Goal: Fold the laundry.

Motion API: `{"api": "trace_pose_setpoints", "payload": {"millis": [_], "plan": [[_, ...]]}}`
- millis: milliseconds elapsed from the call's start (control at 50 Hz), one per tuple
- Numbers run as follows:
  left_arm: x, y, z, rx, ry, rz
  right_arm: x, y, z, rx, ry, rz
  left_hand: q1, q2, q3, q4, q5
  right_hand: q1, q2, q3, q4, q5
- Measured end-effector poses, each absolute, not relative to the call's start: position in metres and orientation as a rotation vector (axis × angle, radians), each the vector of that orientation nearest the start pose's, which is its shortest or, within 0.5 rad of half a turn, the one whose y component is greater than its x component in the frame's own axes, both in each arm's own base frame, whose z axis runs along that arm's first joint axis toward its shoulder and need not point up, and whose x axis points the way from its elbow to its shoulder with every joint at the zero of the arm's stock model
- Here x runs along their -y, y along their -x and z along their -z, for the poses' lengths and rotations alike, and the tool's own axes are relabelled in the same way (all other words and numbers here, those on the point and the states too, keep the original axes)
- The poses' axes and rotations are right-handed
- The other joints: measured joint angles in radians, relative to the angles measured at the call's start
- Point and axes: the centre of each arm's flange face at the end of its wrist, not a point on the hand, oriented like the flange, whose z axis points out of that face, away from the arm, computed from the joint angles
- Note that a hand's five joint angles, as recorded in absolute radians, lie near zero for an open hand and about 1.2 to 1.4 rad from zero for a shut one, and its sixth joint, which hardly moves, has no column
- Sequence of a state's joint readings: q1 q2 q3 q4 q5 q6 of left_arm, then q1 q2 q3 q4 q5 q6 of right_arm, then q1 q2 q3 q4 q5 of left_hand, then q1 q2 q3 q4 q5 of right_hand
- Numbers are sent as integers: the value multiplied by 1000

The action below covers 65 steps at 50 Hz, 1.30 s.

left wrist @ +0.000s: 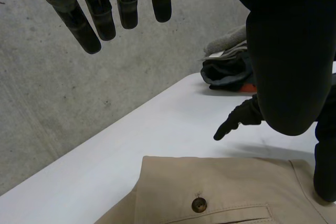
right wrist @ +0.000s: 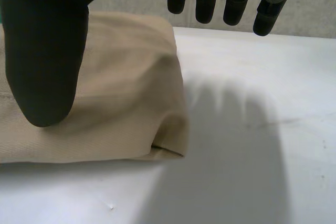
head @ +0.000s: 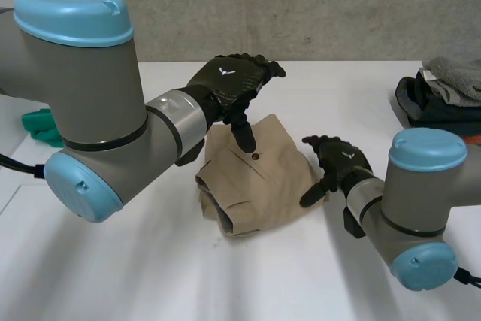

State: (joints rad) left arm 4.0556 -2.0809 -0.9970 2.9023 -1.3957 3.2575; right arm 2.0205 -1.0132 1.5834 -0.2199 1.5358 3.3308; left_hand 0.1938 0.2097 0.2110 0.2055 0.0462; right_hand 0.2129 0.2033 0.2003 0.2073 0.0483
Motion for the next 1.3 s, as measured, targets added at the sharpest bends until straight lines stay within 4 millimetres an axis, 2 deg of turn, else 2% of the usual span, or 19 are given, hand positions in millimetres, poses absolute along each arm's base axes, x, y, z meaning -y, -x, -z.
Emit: {"api": "trace_pose_setpoints", "payload": {"millis": [40, 160, 260, 300, 320, 380, 500, 580, 720, 940, 1100, 1140, 1160, 1200, 1220, 1300], "plan": [[231, 364, -283, -2543, -1264, 2246, 271, -279, -141, -2257, 327, 1536, 0, -2, -2, -4, 0, 0, 0, 0, 0, 0], [221, 358, -317, -2456, -1272, 2382, 264, -280, -173, -2197, 389, 1611, 0, -3, -2, -4, 0, 0, 0, 0, 0, 0], [218, 354, -335, -2404, -1275, 2457, 249, -288, -181, -2166, 546, 1648, 0, -3, -2, -4, 0, 0, 0, 0, 0, 0], [217, 353, -341, -2387, -1274, 2482, 238, -295, -177, -2140, 687, 1669, 0, -3, -2, -4, 0, 0, 0, 0, 0, 0], [216, 353, -346, -2376, -1275, 2498, 229, -301, -172, -2114, 800, 1688, 0, -3, -2, -4, 0, 0, 0, 0, 0, 0], [213, 352, -351, -2366, -1278, 2514, 215, -311, -159, -2055, 993, 1728, 0, -3, -2, -4, 0, 0, 0, 0, 0, 0], [205, 351, -357, -2358, -1295, 2529, 205, -329, -129, -1923, 1214, 1836, 0, -3, -2, -4, 0, 0, 0, 0, 0, 0], [202, 352, -356, -2363, -1309, 2525, 208, -338, -114, -1863, 1242, 1895, 0, -3, -2, -4, 0, 0, 0, 0, 0, 0], [202, 352, -351, -2381, -1321, 2502, 218, -353, -101, -1780, 1218, 1977, 0, -3, -2, -4, 0, 0, 0, 0, 0, 0], [205, 350, -347, -2402, -1316, 2479, 244, -373, -93, -1752, 1207, 2073, 0, -3, -2, -4, 0, 4, 3, 11, 9, 4], [206, 347, -344, -2416, -1309, 2460, 260, -383, -95, -1744, 1177, 2136, 0, -3, -2, -4, 0, 82, 91, 99, 89, 73], [208, 346, -344, -2419, -1304, 2456, 266, -385, -96, -1743, 1158, 2147, 0, -3, -2, -4, 0, 271, 277, 284, 259, 194], [208, 346, -344, -2419, -1304, 2456, 266, -385, -96, -1743, 1158, 2147, 0, -3, -2, -4, 0, 271, 277, 284, 259, 194], [210, 344, -343, -2422, -1297, 2453, 274, -387, -98, -1750, 1137, 2151, 0, -3, -2, -4, 0, 620, 694, 669, 659, 513], [211, 344, -343, -2422, -1294, 2454, 277, -388, -99, -1755, 1128, 2149, 0, -3, -2, -4, 0, 718, 822, 823, 817, 654], [214, 341, -345, -2417, -1282, 2461, 289, -386, -111, -1762, 1066, 2150, 0, -3, -2, -4, 0, 768, 895, 927, 945, 766]]}}
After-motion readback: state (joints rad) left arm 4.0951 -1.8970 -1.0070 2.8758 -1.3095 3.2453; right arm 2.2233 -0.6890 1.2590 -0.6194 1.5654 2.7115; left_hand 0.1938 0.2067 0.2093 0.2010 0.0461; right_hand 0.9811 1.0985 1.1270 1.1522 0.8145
